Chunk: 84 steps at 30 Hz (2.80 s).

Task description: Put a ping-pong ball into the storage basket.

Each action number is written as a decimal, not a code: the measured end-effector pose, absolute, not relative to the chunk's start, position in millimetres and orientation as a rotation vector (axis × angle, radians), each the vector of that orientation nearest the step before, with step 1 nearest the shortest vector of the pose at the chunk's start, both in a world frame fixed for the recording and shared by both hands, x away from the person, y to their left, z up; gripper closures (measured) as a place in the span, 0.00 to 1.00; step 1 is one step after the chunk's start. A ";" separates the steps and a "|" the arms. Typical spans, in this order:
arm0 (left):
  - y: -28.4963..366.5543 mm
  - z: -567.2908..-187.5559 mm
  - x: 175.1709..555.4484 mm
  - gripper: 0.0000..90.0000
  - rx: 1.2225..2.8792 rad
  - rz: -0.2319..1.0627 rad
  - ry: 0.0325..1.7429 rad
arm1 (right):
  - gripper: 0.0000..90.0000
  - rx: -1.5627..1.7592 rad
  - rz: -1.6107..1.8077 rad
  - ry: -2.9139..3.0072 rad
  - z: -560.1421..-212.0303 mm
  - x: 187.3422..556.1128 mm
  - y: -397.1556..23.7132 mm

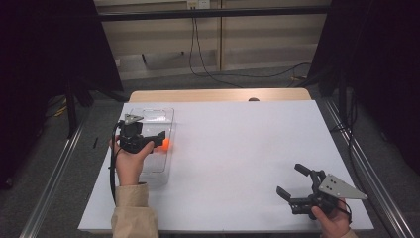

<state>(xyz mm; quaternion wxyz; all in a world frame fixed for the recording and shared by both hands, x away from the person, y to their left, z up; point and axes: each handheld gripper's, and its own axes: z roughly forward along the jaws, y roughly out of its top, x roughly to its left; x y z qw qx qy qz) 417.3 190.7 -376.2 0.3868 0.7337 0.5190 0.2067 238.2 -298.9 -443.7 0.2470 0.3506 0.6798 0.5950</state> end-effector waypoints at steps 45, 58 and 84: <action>187.7 -376.0 379.1 0.03 1.752 0.568 1.138 | 0.02 0.948 1.627 1.855 -443.0 238.4 -298.4; 187.7 -378.6 369.3 0.03 1.727 0.587 1.080 | 0.02 0.946 1.628 1.853 -442.8 238.6 -298.5; 190.4 -386.1 351.7 0.03 1.697 0.590 1.022 | 0.02 0.943 1.629 1.854 -442.2 238.5 -298.2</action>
